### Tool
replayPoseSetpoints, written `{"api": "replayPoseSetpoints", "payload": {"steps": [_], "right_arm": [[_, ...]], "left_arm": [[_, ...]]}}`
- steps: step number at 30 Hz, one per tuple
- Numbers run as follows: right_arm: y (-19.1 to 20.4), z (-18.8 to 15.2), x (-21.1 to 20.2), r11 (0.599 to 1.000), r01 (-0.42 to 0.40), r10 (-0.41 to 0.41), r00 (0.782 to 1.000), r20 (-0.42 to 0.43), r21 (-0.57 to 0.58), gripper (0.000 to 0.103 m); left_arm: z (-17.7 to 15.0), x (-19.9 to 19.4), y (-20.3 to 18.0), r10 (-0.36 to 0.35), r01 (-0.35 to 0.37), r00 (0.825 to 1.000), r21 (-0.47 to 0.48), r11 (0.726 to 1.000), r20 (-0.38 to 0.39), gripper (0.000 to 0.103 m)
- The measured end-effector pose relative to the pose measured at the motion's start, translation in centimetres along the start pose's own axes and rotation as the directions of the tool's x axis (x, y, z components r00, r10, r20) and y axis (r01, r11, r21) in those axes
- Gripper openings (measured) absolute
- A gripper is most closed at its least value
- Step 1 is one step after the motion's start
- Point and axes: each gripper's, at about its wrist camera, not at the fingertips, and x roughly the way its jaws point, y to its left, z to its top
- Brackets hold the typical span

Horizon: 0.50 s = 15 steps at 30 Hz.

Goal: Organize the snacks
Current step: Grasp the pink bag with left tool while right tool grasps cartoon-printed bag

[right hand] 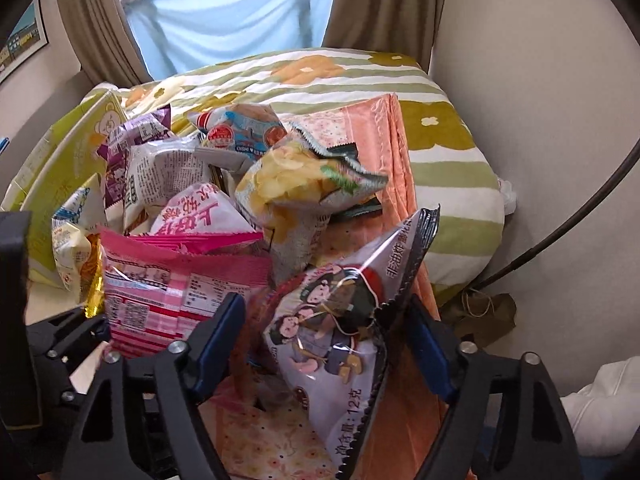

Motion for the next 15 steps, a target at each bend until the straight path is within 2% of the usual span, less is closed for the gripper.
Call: {"api": "replayPoseSetpoints", "payload": {"steps": [10,15], "right_arm": [[0.4,-0.3,0.0,1.000,0.015,-0.015,1.000,-0.007,-0.021,0.060],[0.3,-0.6,-0.4,1.000,0.014,-0.015,1.000,-0.008,-0.014,0.057]], "left_arm": [[-1.7,-2.0,0.4,0.025,-0.025,1.000,0.020,0.999,0.011,0.069],[-1.3,-2.4,0.2,0.031,-0.031,0.999,0.021,0.999,0.020,0.069]]}}
